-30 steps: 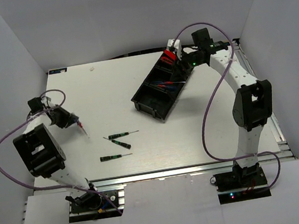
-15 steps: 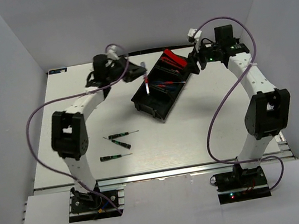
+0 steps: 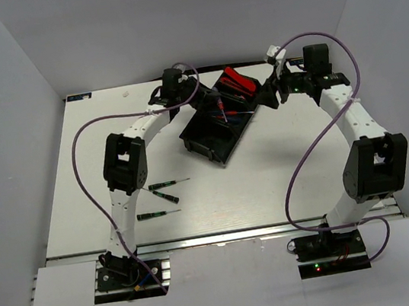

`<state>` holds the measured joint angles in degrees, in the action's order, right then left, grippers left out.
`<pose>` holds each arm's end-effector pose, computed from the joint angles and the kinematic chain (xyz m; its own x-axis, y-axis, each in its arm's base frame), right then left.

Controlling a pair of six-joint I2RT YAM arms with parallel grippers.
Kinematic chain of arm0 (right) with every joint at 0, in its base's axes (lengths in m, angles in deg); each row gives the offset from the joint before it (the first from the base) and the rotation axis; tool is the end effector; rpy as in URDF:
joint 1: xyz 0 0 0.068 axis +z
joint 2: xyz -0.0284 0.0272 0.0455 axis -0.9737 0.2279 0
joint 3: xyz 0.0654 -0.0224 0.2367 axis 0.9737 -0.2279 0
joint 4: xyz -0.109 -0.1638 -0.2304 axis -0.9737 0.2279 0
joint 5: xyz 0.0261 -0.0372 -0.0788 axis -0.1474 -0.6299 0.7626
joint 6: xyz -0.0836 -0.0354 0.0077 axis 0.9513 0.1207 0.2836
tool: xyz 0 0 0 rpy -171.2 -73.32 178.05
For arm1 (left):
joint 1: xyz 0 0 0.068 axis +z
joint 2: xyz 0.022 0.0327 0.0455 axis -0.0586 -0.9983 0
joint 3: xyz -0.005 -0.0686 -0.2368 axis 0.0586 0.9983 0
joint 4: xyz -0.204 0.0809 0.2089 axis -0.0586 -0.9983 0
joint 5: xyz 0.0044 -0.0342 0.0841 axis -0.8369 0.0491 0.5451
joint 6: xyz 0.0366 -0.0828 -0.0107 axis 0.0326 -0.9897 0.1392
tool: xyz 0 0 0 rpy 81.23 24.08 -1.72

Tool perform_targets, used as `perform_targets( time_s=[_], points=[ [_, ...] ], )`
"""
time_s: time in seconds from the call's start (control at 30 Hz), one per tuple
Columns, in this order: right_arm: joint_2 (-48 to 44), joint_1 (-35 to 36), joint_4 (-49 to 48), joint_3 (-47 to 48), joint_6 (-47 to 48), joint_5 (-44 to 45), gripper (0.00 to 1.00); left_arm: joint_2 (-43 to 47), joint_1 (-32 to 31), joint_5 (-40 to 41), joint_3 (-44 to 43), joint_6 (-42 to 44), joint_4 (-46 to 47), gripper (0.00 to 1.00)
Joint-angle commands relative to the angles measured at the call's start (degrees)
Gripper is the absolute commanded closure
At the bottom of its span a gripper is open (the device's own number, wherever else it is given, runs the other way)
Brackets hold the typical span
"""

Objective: Sort the tools into containers

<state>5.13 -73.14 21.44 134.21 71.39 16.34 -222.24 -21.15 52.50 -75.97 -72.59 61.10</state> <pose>0.4340 0.0884 0.2835 -0.1031 -0.3587 -0.9277 -0.8466 0.5213 -0.1075 0.5283 -0.2828 0.1610 -0.8560 -0.4788 -0.1947 -0.0540 0.4575 -0.8876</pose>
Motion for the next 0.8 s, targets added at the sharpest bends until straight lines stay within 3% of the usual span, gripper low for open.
perform_targets(
  time_s=[0.0,0.17,0.5,0.63,0.77],
  points=[
    [-2.6,-0.5,-2.9,-1.4,-1.2,-1.9,0.38,-0.7,-0.3,5.8,-7.6,3.8,-9.4,0.96],
    [-2.5,-0.5,-3.4,-1.9,-1.6,-2.2,0.37,-5.2,-0.8,6.1,-13.8,5.3,-15.5,0.81],
    [-2.3,-0.5,-3.2,-2.2,-2.1,-2.4,0.37,-6.1,-0.8,7.3,-14.3,6.0,-17.4,0.55],
    [-2.2,-0.4,-3.0,-2.6,-2.0,-2.9,0.37,-6.3,-0.8,7.2,-15.8,5.5,-17.5,0.36],
    [-2.0,-0.1,-1.8,-2.6,-1.0,-3.5,0.37,-6.3,-0.8,6.7,-17.5,5.1,-17.4,0.33]
  ],
)
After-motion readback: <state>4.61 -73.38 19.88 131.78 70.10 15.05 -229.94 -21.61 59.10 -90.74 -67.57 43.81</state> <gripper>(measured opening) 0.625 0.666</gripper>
